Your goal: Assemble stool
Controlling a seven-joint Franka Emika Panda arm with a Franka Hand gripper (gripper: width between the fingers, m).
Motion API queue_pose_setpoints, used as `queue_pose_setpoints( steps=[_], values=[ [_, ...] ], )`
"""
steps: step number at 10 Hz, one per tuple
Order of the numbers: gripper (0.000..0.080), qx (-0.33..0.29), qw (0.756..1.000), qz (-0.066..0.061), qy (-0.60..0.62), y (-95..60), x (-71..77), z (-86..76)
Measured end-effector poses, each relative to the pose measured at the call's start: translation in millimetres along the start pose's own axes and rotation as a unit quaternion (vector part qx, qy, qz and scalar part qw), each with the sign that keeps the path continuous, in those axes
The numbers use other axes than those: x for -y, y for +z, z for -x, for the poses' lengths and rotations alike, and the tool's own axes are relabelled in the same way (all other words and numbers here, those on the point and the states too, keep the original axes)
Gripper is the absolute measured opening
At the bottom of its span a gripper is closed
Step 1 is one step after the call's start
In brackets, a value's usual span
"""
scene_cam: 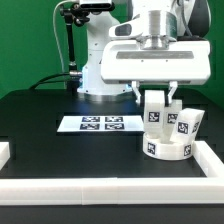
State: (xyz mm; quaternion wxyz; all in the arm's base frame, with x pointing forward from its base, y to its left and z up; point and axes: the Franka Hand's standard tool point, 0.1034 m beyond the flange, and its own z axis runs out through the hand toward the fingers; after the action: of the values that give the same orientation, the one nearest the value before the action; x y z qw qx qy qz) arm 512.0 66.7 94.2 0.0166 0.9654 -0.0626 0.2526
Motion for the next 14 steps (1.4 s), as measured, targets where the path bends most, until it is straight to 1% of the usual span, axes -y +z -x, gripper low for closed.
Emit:
queue_pose_setpoints(
  steps=[4,5,10,11,12,13,14],
  values=[
    [0.0338,-0.005,1.000,0.002,-0.001,0.5,-2.5,0.5],
    [0.0338,-0.003,1.000,0.008,-0.004,6.0,-6.3,8.4],
    [0.0338,-0.011,1.000,0.010,-0.006,5.9,-7.0,9.8],
    [0.0338,-0.002,1.000,0.008,-0.004,6.1,-5.7,9.0],
    [0.0338,0.008,1.000,0.007,-0.004,7.8,-5.5,12.2],
    [0.0513,0.010,1.000,0.008,-0.005,7.9,-5.8,12.6],
    [0.0606,0.024,1.000,0.006,-0.004,7.7,-7.7,13.8]
  ],
)
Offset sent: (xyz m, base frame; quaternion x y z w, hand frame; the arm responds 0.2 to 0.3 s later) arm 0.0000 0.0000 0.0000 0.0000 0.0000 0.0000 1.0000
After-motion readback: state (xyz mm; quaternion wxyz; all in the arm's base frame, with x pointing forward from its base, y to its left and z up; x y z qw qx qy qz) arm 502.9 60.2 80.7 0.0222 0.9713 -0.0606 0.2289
